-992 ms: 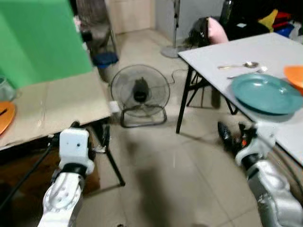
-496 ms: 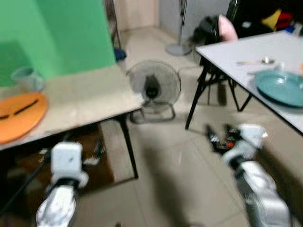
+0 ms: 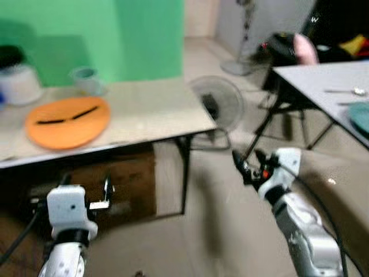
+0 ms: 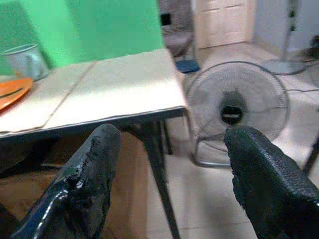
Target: Setting the table
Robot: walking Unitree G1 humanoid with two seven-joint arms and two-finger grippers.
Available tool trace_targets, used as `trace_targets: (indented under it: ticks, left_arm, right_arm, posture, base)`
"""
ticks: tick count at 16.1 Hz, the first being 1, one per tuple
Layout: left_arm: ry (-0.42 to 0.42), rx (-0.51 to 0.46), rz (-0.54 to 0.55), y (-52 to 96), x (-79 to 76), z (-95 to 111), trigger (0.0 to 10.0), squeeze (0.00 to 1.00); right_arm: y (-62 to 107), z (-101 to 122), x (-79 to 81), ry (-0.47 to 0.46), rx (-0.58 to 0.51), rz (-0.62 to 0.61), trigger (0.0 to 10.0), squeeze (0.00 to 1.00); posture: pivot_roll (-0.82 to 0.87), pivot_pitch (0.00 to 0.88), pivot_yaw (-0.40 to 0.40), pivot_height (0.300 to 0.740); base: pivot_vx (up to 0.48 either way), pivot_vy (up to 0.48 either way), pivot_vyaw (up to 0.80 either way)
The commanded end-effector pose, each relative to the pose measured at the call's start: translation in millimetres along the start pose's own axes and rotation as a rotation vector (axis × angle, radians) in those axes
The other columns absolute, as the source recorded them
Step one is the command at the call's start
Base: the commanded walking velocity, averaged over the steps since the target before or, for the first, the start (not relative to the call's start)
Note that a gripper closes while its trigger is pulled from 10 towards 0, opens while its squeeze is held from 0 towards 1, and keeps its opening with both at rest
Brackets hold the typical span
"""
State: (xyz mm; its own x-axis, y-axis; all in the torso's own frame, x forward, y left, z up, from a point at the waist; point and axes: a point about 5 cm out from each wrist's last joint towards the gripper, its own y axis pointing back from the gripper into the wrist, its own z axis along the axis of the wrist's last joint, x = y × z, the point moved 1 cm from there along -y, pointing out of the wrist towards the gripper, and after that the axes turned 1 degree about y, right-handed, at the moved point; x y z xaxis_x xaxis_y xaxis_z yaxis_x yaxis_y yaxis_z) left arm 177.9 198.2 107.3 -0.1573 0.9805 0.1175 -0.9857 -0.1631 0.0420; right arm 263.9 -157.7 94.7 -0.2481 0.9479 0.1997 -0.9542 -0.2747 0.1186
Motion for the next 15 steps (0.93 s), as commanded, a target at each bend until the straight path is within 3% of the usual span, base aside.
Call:
trace_targets:
  ticks: [1,7,13,15]
  left_arm:
    - [0.007,-0.021,0.0,3.3,-1.5,4.4,10.0,0.0]
    - [0.002,-0.013,0.014,12.2,1.6,4.6,10.0,0.0]
    - [-0.004,-0.03,0.023,10.7,4.9,7.6,10.0,0.0]
    - [-0.039,-0.087,0.004,7.3,5.3,22.0,10.0,0.0]
  right_arm:
    - [1.9,-0.2,-5.2,-0.006,0.005,-0.013,10.0,0.0]
    - [0.8,-0.3,-2.0,0.024,0.011,0.028,10.0,0.0]
    - [0.9,1.2,9.8,0.09,0.015,0.129,10.0,0.0]
    - [4.3,11.2,14.0,0.09,-0.035,0.167,10.0,0.0]
  posture:
    - [-0.08,0.029,0.0,0.74]
    - [-0.07,0.033,0.0,0.74]
    - [-0.07,0.028,0.001,0.74]
    - [-0.06,0.026,0.003,0.74]
  base:
    - [0.33,0.0,0.0]
    - [0.342,0.0,0.0]
    - [0.388,0.0,0.75]
    - [0.39,0.0,0.8]
